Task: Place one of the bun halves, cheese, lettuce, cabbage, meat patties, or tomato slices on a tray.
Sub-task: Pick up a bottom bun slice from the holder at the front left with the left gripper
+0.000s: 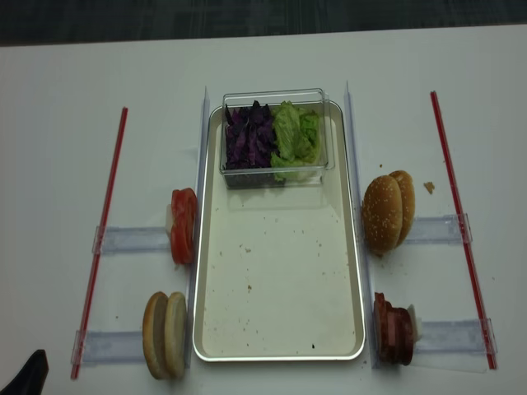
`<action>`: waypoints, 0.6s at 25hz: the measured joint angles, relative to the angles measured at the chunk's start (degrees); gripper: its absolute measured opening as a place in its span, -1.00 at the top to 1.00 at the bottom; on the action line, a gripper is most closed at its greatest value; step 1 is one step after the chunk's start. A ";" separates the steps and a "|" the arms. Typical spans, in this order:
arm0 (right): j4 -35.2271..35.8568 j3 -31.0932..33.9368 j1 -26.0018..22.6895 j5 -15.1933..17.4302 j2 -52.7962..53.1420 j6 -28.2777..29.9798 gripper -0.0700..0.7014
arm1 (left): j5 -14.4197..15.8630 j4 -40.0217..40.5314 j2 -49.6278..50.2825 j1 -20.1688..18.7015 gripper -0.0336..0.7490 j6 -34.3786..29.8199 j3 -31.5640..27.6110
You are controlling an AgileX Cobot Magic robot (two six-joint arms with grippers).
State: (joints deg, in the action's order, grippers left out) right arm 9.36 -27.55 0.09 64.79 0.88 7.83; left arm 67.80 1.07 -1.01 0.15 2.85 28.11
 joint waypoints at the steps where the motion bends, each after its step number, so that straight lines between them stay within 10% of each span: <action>1: 0.00 0.00 0.00 0.00 0.00 0.00 -0.13 | 0.00 0.00 0.00 0.00 -0.61 0.00 0.00; 15: 0.00 0.00 0.00 0.00 0.00 -0.10 -0.13 | 0.00 0.09 0.00 0.00 -0.61 0.00 0.00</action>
State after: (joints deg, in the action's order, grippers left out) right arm 9.36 -27.55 0.09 64.79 0.88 7.73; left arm 67.80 1.16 -1.01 0.15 2.85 28.11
